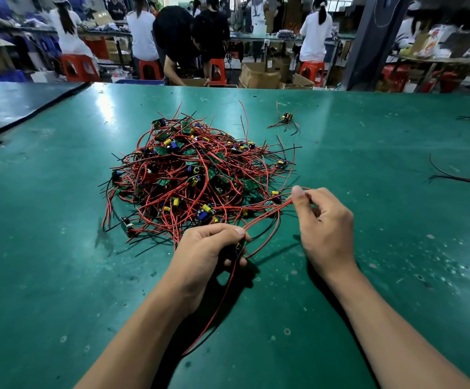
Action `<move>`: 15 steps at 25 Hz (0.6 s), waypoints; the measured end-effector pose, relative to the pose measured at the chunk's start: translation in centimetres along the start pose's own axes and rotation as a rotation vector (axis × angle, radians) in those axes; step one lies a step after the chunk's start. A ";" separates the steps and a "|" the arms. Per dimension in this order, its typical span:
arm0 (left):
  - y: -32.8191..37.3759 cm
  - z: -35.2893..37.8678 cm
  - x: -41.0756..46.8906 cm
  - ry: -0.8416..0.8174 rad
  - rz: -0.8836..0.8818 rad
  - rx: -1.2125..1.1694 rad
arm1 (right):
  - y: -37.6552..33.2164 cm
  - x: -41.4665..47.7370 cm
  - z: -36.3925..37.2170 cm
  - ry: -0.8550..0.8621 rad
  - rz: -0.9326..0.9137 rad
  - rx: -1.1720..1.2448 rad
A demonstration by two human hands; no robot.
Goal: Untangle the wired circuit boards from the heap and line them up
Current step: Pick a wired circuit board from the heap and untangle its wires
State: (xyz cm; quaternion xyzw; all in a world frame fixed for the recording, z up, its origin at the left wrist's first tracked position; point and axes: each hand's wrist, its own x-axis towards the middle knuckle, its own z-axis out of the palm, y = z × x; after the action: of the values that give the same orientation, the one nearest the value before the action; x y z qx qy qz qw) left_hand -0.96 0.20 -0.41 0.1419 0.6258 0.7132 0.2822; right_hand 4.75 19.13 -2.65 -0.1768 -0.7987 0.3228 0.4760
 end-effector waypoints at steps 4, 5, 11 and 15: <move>-0.2 -0.1 0.1 -0.018 0.010 0.041 | 0.5 -0.1 0.4 -0.051 0.027 -0.012; -0.2 -0.1 0.2 -0.029 0.010 0.058 | 0.6 0.0 0.4 -0.056 0.058 -0.016; -0.5 -0.5 0.6 -0.018 0.011 -0.007 | -0.6 0.3 0.0 -0.282 0.690 0.587; -0.3 -0.2 0.8 0.039 -0.022 -0.122 | -1.1 0.5 0.1 -0.206 0.797 0.733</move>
State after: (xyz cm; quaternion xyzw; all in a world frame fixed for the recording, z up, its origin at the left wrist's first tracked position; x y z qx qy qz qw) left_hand -1.63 0.57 -0.87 0.1037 0.5881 0.7494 0.2859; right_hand 4.49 18.57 -1.60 -0.2559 -0.5476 0.7507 0.2667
